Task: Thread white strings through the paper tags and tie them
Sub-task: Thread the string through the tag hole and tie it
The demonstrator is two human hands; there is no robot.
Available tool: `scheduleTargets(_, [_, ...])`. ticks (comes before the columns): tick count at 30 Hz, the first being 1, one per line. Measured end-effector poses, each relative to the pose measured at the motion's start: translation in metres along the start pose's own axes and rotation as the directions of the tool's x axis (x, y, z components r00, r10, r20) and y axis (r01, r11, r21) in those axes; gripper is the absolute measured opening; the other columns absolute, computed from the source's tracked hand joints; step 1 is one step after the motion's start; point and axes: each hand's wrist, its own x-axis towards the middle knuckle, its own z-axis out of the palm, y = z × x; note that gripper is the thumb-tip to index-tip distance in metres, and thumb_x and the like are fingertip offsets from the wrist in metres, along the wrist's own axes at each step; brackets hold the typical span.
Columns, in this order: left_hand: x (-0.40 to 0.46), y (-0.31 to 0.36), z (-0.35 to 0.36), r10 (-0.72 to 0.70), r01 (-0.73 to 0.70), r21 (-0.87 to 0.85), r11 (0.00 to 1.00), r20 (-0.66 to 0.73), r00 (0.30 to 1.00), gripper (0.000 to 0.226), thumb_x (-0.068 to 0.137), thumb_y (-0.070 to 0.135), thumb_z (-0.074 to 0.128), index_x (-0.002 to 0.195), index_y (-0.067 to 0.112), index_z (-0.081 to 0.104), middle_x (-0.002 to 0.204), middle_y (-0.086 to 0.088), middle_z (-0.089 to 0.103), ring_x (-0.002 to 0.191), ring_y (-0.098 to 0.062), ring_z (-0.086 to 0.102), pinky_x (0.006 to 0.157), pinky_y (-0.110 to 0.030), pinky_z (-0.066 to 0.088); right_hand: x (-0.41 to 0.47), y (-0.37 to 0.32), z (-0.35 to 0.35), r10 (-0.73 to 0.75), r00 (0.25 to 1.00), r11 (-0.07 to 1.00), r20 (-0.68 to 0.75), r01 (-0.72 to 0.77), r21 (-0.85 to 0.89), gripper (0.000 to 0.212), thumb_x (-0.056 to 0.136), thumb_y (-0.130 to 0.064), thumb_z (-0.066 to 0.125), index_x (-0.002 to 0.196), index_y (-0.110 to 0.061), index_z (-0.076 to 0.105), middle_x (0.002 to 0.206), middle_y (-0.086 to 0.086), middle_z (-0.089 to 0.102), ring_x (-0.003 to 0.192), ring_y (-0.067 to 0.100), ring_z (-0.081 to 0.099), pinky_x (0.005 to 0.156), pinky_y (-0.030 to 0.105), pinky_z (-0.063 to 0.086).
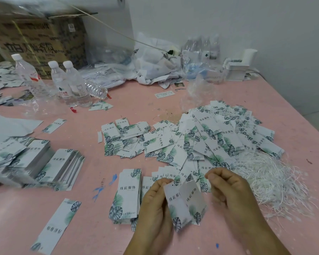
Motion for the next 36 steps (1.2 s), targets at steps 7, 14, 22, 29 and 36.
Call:
scheduleTargets(7, [0.006, 0.001, -0.004, -0.063, 0.048, -0.264, 0.963, -0.050, 0.997, 0.017, 0.082, 0.007, 0.056, 0.075, 0.000, 0.071, 0.076, -0.015, 0.068, 0.059, -0.015, 0.065, 0.050, -0.021, 0.056, 0.013, -0.003, -0.012, 0.187, 0.979, 0.905, 0.077, -0.203, 0.375, 0.011, 0.076, -0.008, 0.059, 0.078, -0.008, 0.071, 0.060, 0.005, 0.051, 0.039, 0.007, 0.037, 0.032, 0.016, 0.031])
scheduleTargets(14, [0.004, 0.003, -0.004, -0.136, 0.102, -0.265, 0.959, -0.112, 0.984, 0.016, 0.083, 0.019, 0.058, 0.096, 0.010, 0.059, 0.069, -0.010, 0.071, 0.048, -0.014, 0.064, 0.040, -0.022, 0.053, 0.018, -0.006, -0.023, 0.278, 0.948, 0.728, 0.157, -0.315, 0.610, 0.016, 0.082, -0.009, 0.051, 0.082, -0.006, 0.068, 0.062, 0.003, 0.050, 0.040, 0.007, 0.041, 0.032, 0.017, 0.034])
scheduleTargets(22, [-0.002, -0.003, -0.001, -0.065, 0.064, -0.082, 0.995, -0.008, 0.998, 0.005, 0.086, 0.017, 0.057, 0.082, 0.014, 0.059, 0.053, 0.000, 0.040, 0.040, -0.012, 0.038, 0.039, -0.021, 0.034, 0.013, -0.005, -0.008, 0.164, 0.967, 0.788, 0.196, -0.248, 0.563, 0.023, 0.078, -0.008, 0.054, 0.082, -0.009, 0.077, 0.070, 0.006, 0.061, 0.054, 0.011, 0.054, 0.043, 0.019, 0.043])
scheduleTargets(29, [-0.007, -0.008, 0.003, -0.073, 0.072, 0.009, 0.997, 0.086, 0.994, 0.008, 0.086, 0.010, 0.063, 0.090, 0.006, 0.057, 0.050, -0.005, 0.041, 0.038, -0.014, 0.041, 0.037, -0.020, 0.038, 0.000, 0.004, 0.010, 0.061, 0.965, 0.870, 0.253, -0.176, 0.461, 0.029, 0.065, -0.010, 0.080, 0.092, 0.000, 0.076, 0.063, 0.011, 0.057, 0.056, 0.015, 0.054, 0.053, 0.022, 0.049])
scheduleTargets(36, [-0.005, -0.010, 0.001, -0.026, 0.022, 0.045, 0.999, 0.090, 0.996, 0.021, 0.077, 0.003, 0.063, 0.097, -0.003, 0.061, 0.058, -0.015, 0.058, 0.044, -0.017, 0.056, 0.042, -0.022, 0.049, -0.009, 0.015, 0.022, 0.034, 0.987, 0.962, 0.156, -0.075, 0.262, 0.022, 0.073, -0.013, 0.076, 0.094, -0.007, 0.072, 0.072, 0.016, 0.066, 0.064, 0.028, 0.063, 0.063, 0.039, 0.055])
